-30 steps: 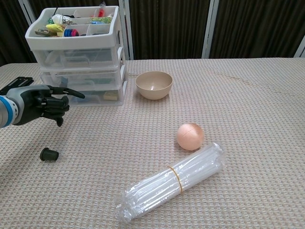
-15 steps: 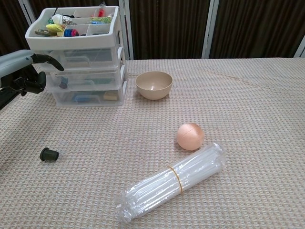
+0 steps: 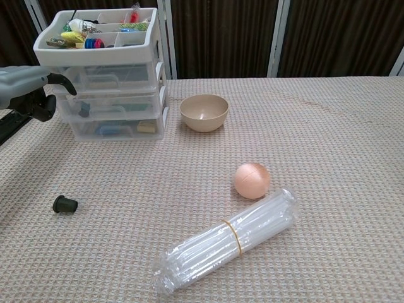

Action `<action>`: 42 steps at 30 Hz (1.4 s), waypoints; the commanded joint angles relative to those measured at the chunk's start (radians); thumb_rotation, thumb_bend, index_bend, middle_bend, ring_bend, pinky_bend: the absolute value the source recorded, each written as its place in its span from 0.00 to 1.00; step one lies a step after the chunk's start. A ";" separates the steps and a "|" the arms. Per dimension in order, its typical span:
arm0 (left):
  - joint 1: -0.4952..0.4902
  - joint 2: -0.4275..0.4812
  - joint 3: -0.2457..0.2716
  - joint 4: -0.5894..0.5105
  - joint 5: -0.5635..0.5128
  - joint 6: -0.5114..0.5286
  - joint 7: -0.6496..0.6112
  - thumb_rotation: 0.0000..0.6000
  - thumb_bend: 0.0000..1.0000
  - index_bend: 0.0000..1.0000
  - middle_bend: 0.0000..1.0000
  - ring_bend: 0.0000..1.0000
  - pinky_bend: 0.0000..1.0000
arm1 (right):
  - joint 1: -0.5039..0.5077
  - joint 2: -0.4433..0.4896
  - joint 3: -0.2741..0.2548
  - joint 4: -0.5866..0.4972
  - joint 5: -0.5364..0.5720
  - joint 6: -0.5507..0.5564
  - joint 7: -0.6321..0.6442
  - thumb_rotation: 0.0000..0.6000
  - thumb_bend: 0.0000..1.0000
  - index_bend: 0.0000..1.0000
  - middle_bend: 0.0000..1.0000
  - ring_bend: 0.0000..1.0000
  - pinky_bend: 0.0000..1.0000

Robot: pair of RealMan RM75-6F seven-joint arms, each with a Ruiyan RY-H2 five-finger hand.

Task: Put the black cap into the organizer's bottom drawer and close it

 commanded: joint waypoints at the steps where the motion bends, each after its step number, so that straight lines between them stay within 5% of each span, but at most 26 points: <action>1: -0.010 -0.017 0.003 0.025 -0.012 -0.010 0.007 1.00 0.83 0.21 0.98 0.86 0.65 | 0.000 0.000 0.000 -0.001 0.000 -0.001 0.000 1.00 0.04 0.08 0.00 0.00 0.00; 20: -0.006 -0.007 -0.002 0.009 -0.045 -0.025 -0.040 1.00 0.83 0.39 0.98 0.86 0.65 | 0.000 0.000 0.000 0.000 -0.002 0.001 0.000 1.00 0.04 0.08 0.00 0.00 0.00; 42: 0.120 0.119 0.098 -0.180 0.151 0.022 -0.220 1.00 0.83 0.40 0.98 0.86 0.65 | -0.002 0.000 -0.001 -0.003 -0.005 0.003 -0.005 1.00 0.04 0.08 0.00 0.00 0.00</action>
